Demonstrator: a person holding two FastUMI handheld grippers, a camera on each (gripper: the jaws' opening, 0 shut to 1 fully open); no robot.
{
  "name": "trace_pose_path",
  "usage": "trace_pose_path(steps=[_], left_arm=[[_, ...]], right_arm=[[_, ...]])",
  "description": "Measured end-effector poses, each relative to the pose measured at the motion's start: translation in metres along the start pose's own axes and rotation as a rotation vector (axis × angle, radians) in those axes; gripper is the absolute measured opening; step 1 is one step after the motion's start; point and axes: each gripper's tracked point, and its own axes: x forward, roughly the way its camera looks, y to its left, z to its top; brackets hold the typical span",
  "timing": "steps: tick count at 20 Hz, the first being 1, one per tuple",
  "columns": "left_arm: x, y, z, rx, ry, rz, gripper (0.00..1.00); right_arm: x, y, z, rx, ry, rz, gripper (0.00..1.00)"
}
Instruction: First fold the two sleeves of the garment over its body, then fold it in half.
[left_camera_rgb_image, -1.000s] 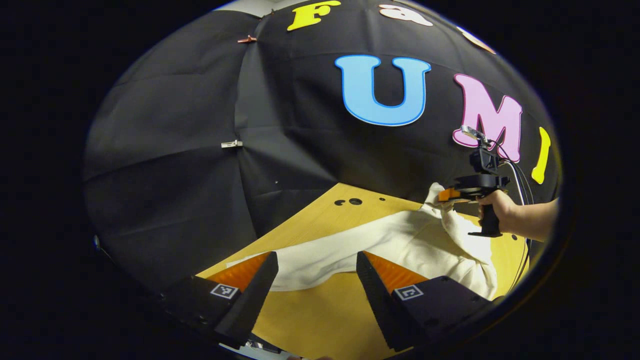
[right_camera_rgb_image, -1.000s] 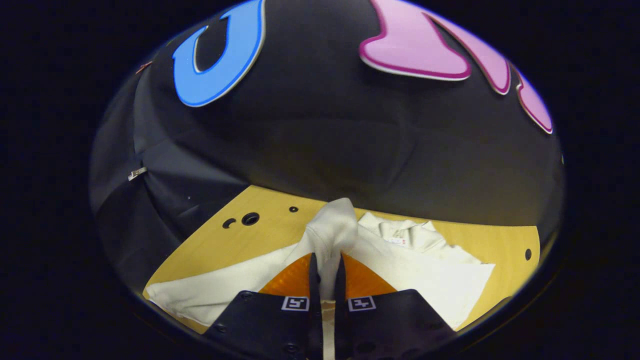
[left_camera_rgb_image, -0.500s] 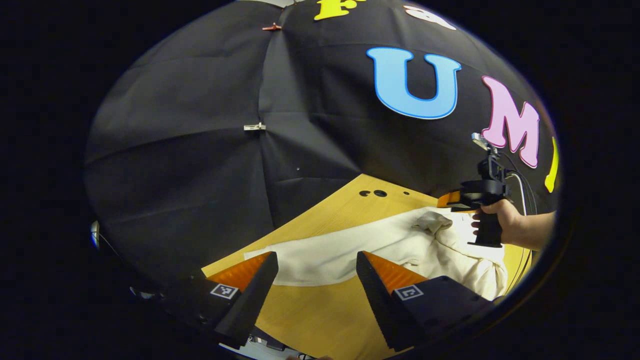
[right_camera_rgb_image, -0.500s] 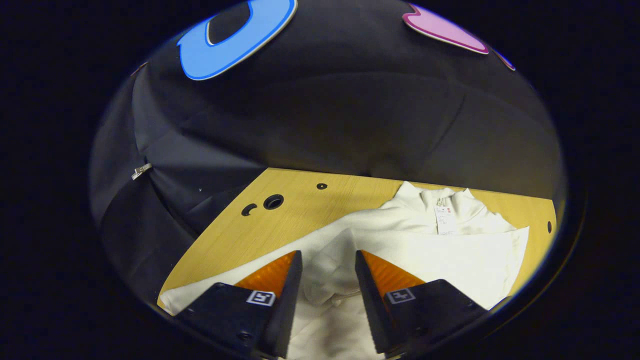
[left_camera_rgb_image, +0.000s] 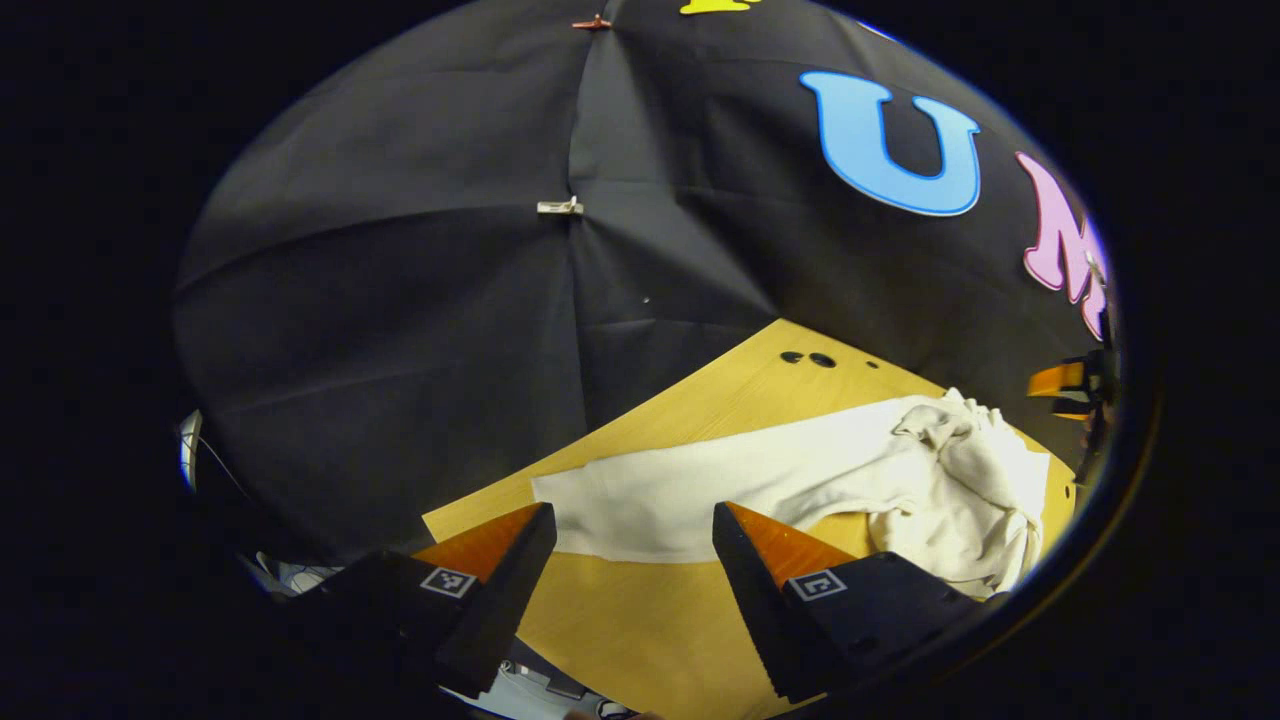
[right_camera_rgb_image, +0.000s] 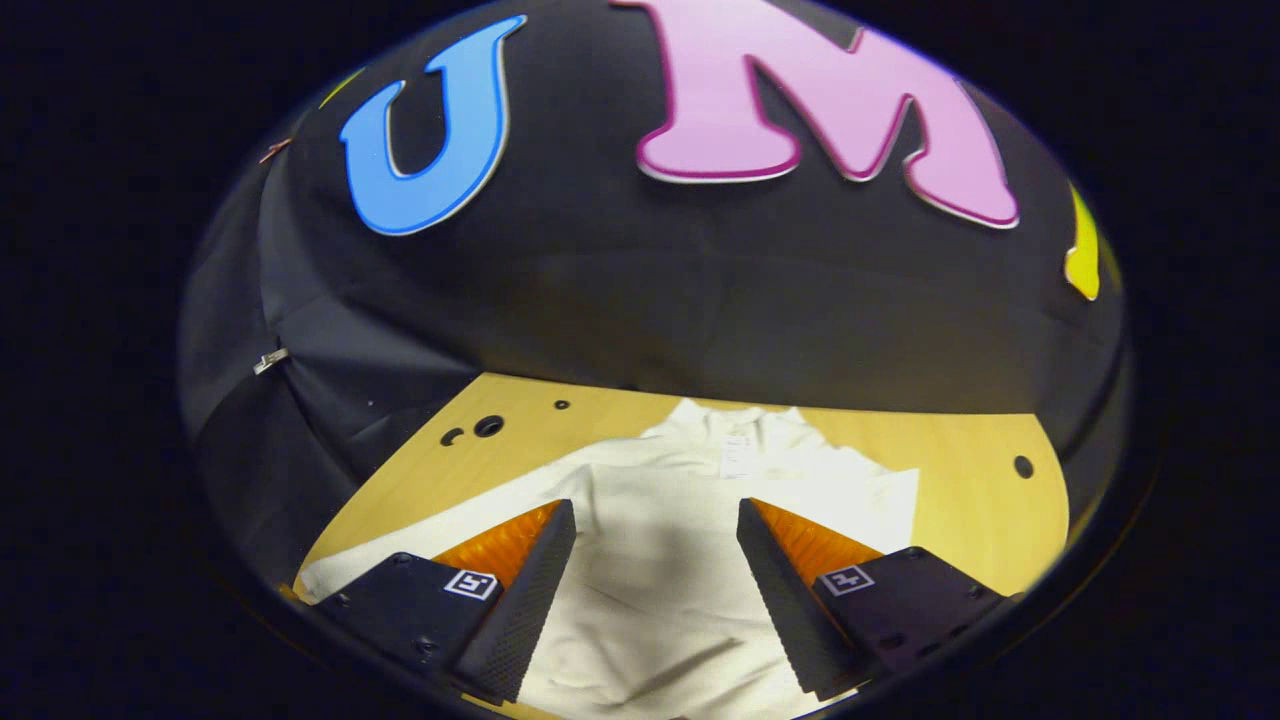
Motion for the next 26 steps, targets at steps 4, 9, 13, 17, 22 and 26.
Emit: trace_pose_path(steps=[4,9,13,17,22,26], left_arm=[[0.039,0.016,-0.021,0.005,0.071,0.051,0.98],[0.070,0.027,-0.038,0.037,0.128,0.084,0.97],[0.079,0.030,-0.048,0.008,0.161,0.083,1.00],[0.086,0.023,-0.048,0.044,0.164,0.056,0.97],[0.092,0.002,-0.048,0.125,0.162,-0.019,0.42],[0.093,-0.005,-0.046,0.182,0.163,-0.049,0.29]], right_arm=[[-0.063,-0.084,0.006,0.055,-0.030,-0.125,0.99],[-0.147,-0.160,-0.021,0.105,-0.049,-0.278,0.99],[-0.208,-0.197,-0.048,0.139,-0.042,-0.353,0.99],[-0.255,-0.216,-0.069,0.144,-0.043,-0.407,0.99],[-0.278,-0.231,-0.093,0.201,-0.029,-0.434,0.99],[-0.290,-0.243,-0.100,0.234,-0.034,-0.451,0.99]])
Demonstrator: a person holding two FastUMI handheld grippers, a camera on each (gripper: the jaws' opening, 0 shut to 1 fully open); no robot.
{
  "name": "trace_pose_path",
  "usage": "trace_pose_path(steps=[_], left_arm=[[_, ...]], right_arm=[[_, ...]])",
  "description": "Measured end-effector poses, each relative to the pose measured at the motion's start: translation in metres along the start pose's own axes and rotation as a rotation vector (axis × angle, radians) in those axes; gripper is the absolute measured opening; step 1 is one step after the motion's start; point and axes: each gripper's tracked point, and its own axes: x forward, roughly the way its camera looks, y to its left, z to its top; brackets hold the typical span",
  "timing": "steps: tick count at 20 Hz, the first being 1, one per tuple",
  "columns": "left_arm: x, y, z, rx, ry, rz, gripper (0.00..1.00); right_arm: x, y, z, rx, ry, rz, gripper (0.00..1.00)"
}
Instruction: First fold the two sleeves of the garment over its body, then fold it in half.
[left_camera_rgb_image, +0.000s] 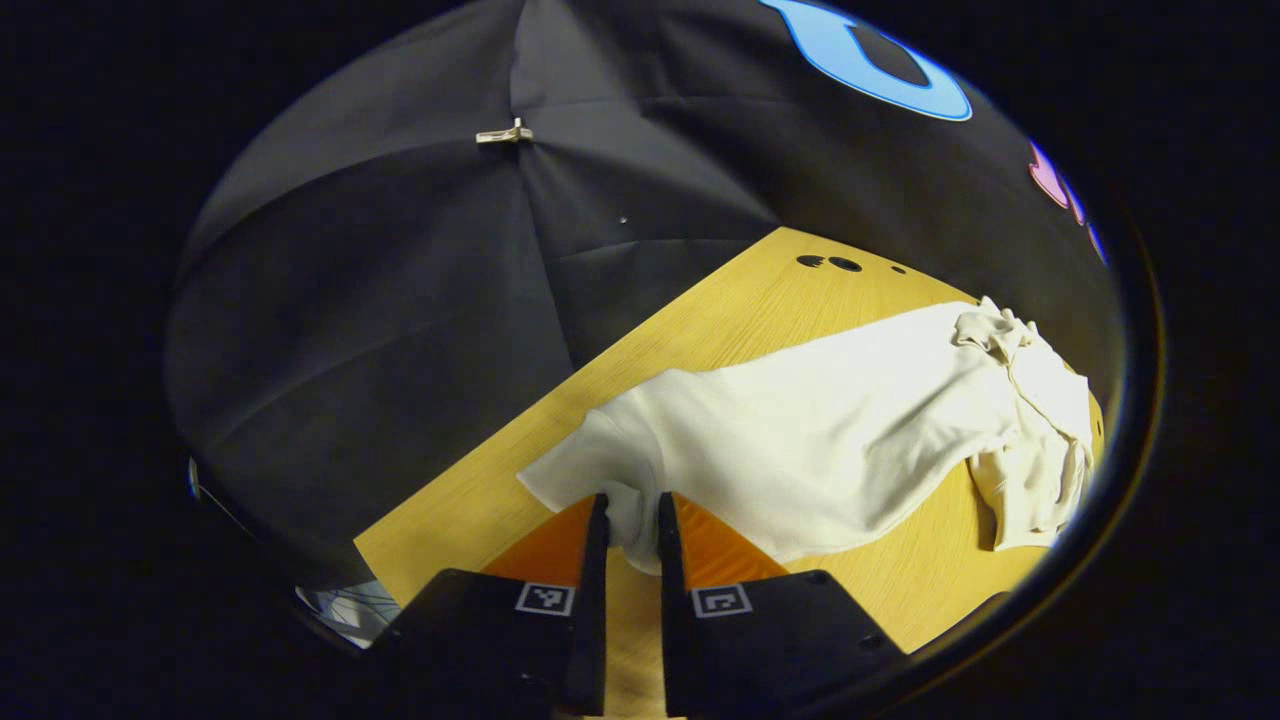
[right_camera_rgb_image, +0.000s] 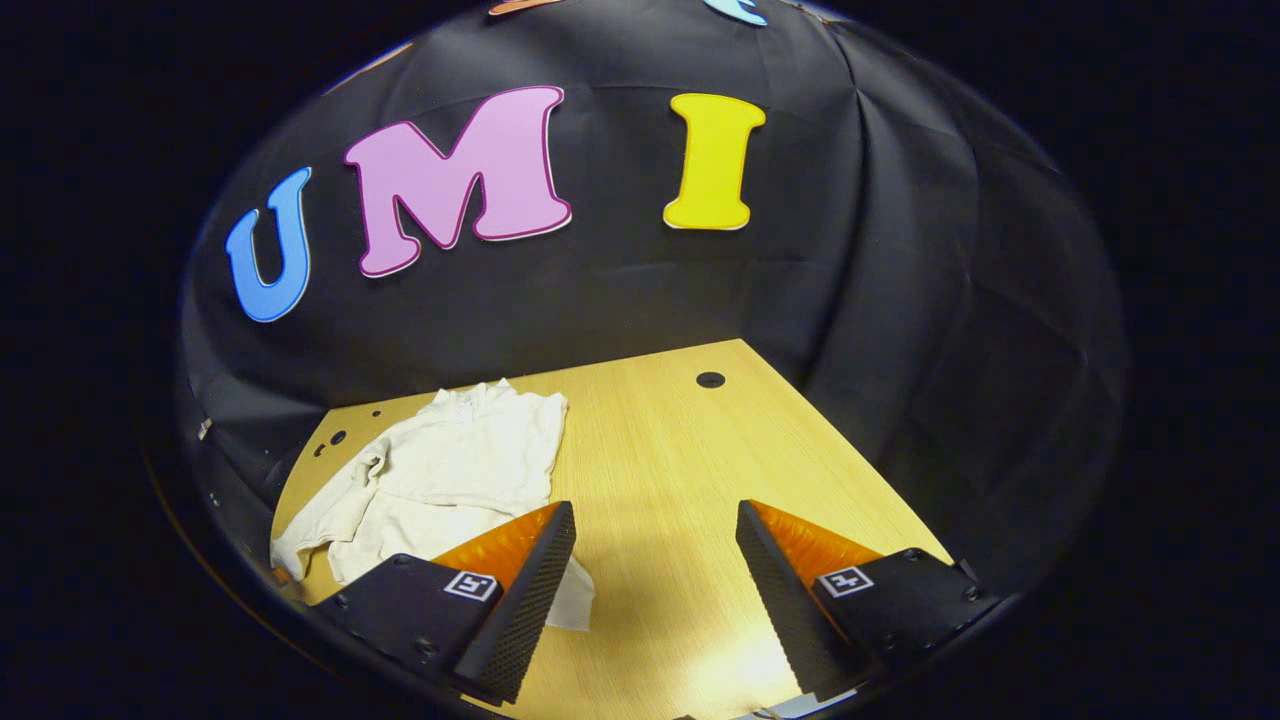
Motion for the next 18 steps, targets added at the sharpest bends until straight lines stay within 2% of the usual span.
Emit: trace_pose_path(steps=[1,3,4,6,7,8,13,18], left_arm=[[0.000,0.000,0.002,0.024,0.002,0.005,0.20],[0.001,-0.001,0.005,0.049,0.001,0.013,0.17],[0.001,-0.002,0.006,0.048,0.005,0.020,0.11],[-0.001,-0.008,0.007,0.015,0.024,0.009,0.07],[-0.003,-0.010,0.008,-0.002,0.034,0.007,0.02],[-0.005,-0.010,0.011,-0.010,0.039,0.013,0.07],[-0.017,-0.028,0.066,-0.081,-0.023,-0.007,0.06],[-0.018,-0.071,0.144,-0.062,-0.116,-0.058,0.06]], right_arm=[[0.000,-0.004,-0.001,0.002,0.002,-0.004,0.99],[-0.001,-0.011,-0.005,0.003,0.005,-0.009,0.99],[-0.001,-0.015,-0.006,0.004,0.008,-0.012,0.99],[0.000,-0.019,-0.009,0.015,0.015,-0.009,0.99],[0.001,-0.023,-0.012,0.018,0.020,-0.010,0.99],[0.003,-0.025,-0.015,0.021,0.026,-0.012,0.99],[0.014,-0.036,-0.026,0.069,0.051,-0.017,0.99],[0.024,-0.040,-0.025,0.076,0.052,-0.007,0.99]])
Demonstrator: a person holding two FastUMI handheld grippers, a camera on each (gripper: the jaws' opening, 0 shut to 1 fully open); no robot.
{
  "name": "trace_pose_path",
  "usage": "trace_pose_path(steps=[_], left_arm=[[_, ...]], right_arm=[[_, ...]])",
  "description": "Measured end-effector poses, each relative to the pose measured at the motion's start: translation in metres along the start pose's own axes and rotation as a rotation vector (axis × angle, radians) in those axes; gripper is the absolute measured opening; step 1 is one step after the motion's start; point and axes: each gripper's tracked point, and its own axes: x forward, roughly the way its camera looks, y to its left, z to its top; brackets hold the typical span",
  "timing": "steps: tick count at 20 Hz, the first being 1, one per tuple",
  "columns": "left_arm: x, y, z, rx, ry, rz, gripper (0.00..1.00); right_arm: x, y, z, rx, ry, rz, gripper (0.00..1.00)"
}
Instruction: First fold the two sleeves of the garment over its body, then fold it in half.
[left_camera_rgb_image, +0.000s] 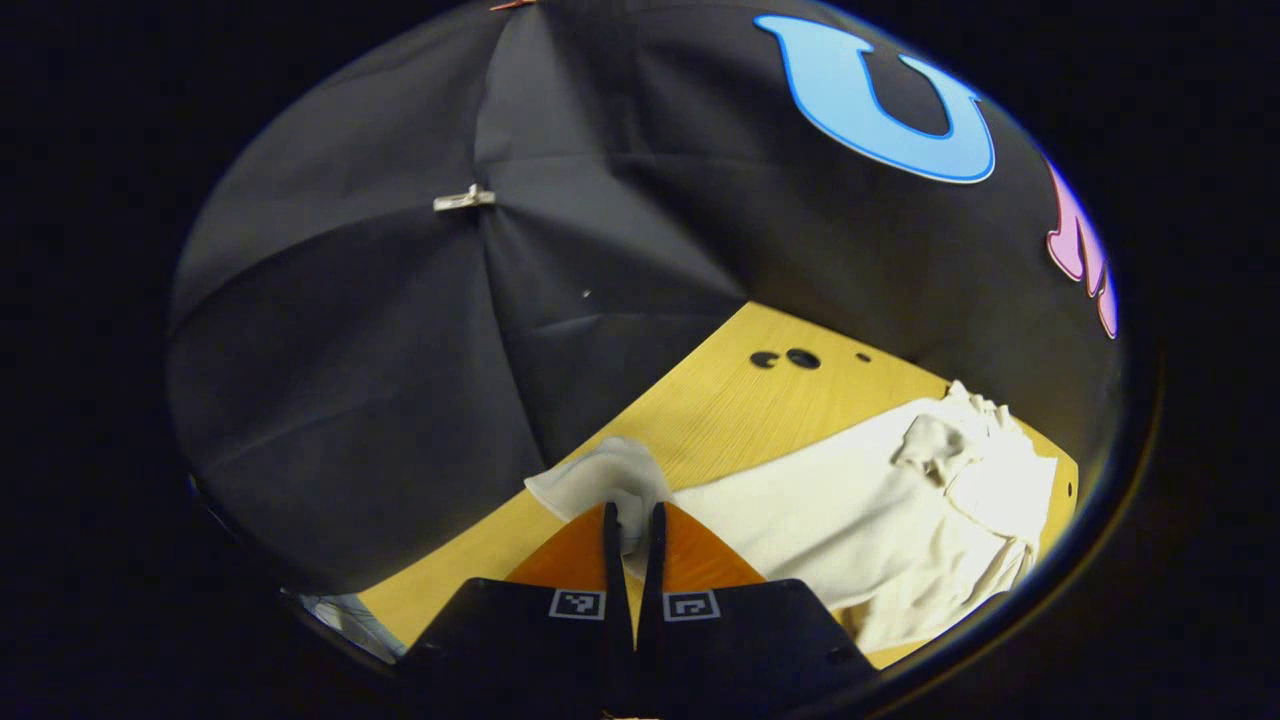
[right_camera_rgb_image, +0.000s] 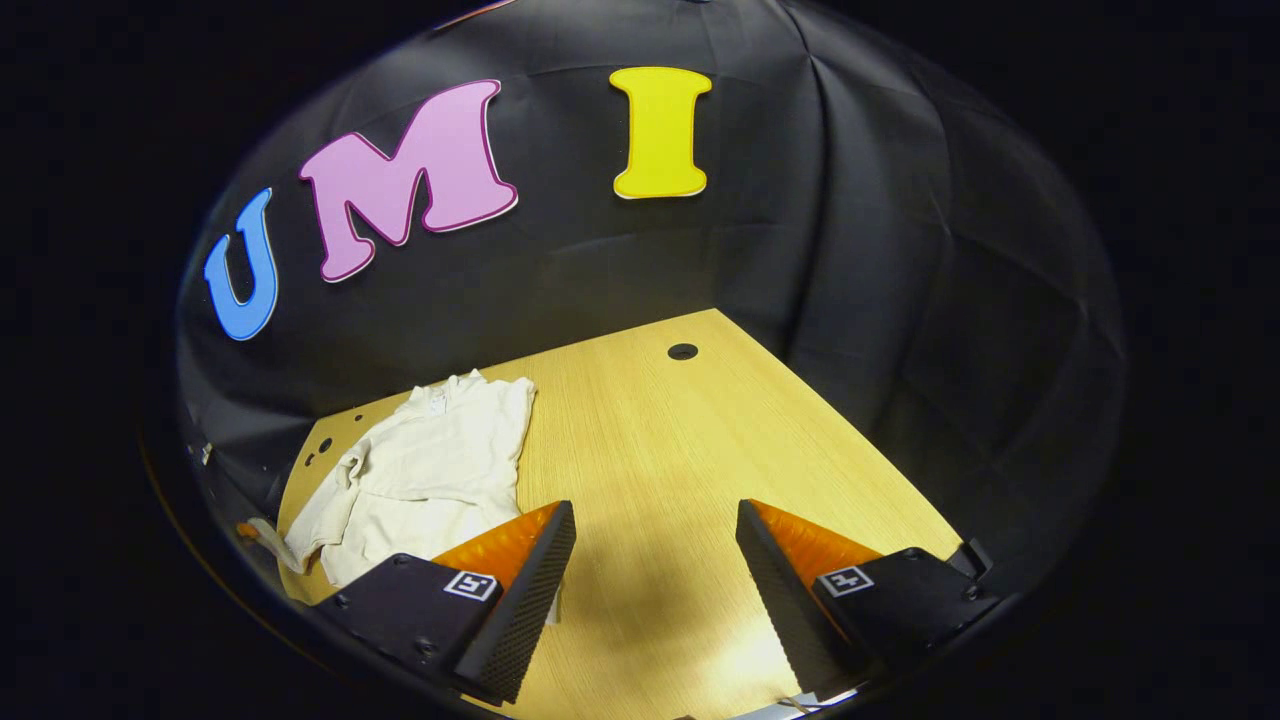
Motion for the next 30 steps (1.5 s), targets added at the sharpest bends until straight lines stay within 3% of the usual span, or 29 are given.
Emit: trace_pose_path(steps=[8,15,19,23,27,30], left_arm=[[0.008,-0.142,0.097,0.109,-0.128,-0.187,0.06],[-0.006,-0.303,0.104,0.254,-0.169,-0.399,0.06],[-0.030,-0.401,0.079,0.312,-0.170,-0.549,0.06],[-0.062,-0.490,0.022,0.353,-0.110,-0.710,0.06],[-0.076,-0.545,-0.039,0.402,-0.044,-0.764,0.07],[-0.084,-0.566,-0.070,0.429,-0.010,-0.782,0.15]], right_arm=[[0.012,-0.005,-0.022,0.020,0.040,-0.003,0.99],[0.024,-0.018,-0.029,0.062,0.067,-0.042,0.99],[0.030,-0.017,-0.031,0.071,0.088,-0.052,0.99],[0.038,-0.017,-0.032,0.067,0.106,-0.056,0.99],[0.049,-0.010,-0.029,0.052,0.111,-0.031,0.99],[0.055,-0.004,-0.033,0.042,0.130,-0.010,0.99]])
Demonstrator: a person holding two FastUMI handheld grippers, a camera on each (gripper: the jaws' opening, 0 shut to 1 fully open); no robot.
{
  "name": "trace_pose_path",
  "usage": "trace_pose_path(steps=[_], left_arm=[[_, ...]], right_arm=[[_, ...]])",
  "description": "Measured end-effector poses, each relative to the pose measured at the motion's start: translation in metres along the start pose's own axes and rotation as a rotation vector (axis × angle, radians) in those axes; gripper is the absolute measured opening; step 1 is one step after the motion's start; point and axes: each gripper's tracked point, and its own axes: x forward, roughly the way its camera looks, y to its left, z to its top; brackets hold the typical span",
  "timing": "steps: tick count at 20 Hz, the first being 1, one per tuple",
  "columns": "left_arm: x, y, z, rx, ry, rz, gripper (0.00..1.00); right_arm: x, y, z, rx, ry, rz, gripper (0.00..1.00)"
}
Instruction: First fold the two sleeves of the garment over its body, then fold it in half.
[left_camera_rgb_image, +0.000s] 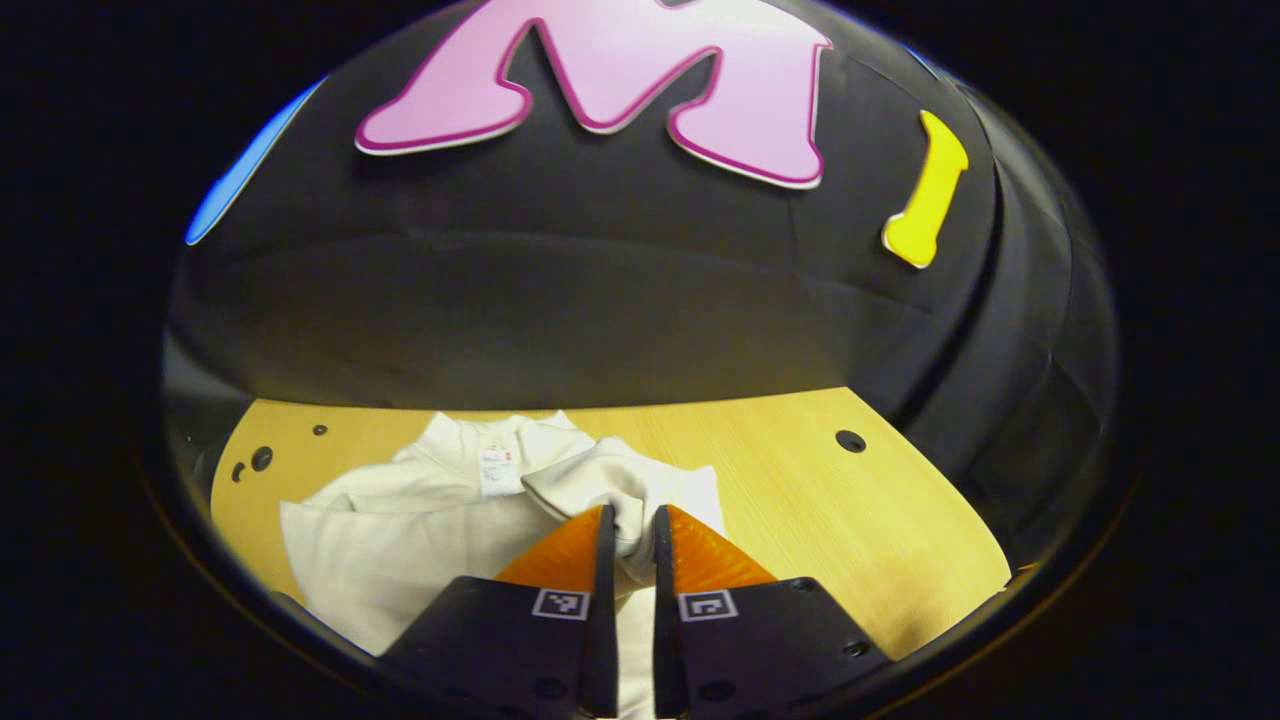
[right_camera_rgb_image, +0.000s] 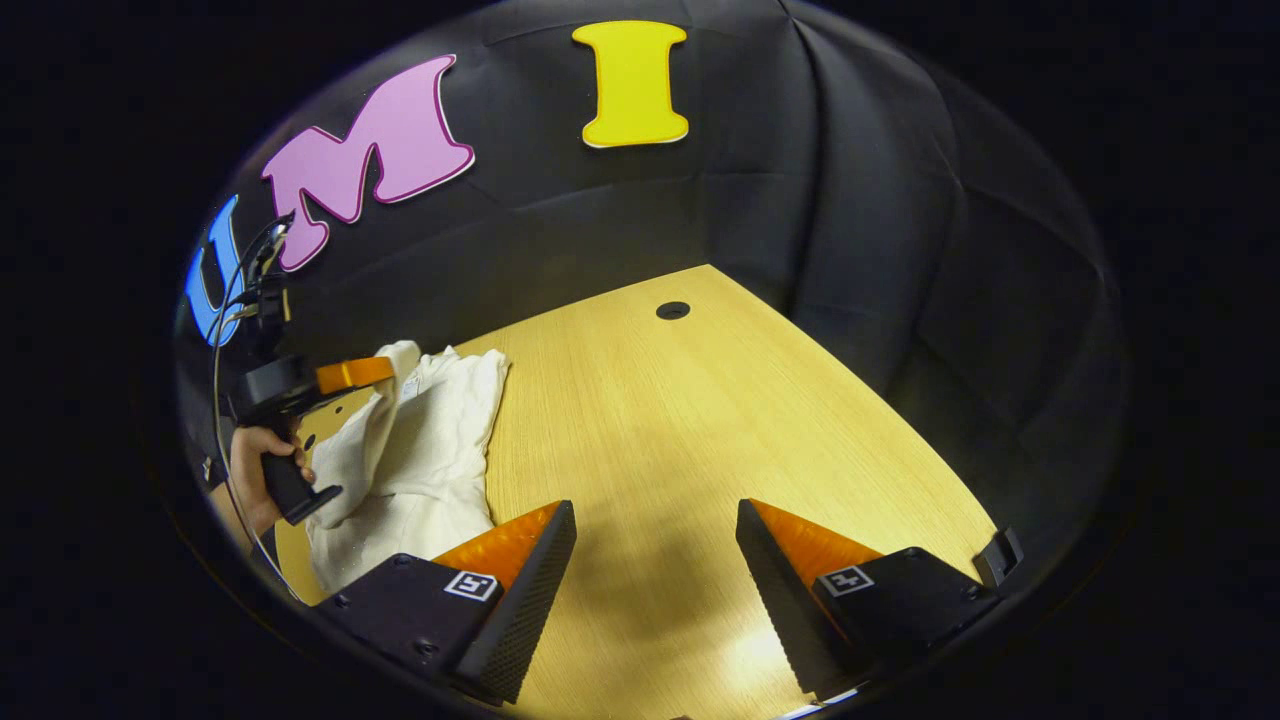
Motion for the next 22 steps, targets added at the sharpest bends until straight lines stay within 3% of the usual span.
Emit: trace_pose_path(steps=[1,2,4,6,7,11,18,22], left_arm=[[0.001,-0.008,-0.003,0.004,0.003,-0.018,0.19],[0.000,-0.018,-0.006,0.003,-0.001,-0.041,0.38],[-0.009,-0.031,-0.011,-0.002,-0.015,-0.087,0.51],[-0.027,-0.019,-0.020,0.015,-0.018,-0.076,0.90],[-0.037,-0.009,-0.024,0.028,-0.020,-0.055,1.00],[-0.090,0.049,-0.047,0.033,-0.033,0.053,0.99],[-0.202,0.180,-0.142,-0.142,0.073,0.300,0.99],[-0.240,0.220,-0.193,-0.228,0.142,0.383,0.98]], right_arm=[[0.001,0.002,-0.002,-0.009,0.008,0.008,0.99],[0.004,0.006,-0.003,-0.019,0.015,0.014,0.99],[0.007,0.011,-0.006,-0.035,0.023,0.023,0.99],[0.008,0.020,-0.010,-0.044,0.033,0.044,0.99],[0.009,0.026,-0.013,-0.050,0.040,0.055,0.99],[0.012,0.058,-0.027,-0.074,0.061,0.112,0.99],[0.015,0.108,-0.068,-0.109,0.138,0.202,0.99],[0.019,0.121,-0.092,-0.137,0.182,0.222,0.99]])
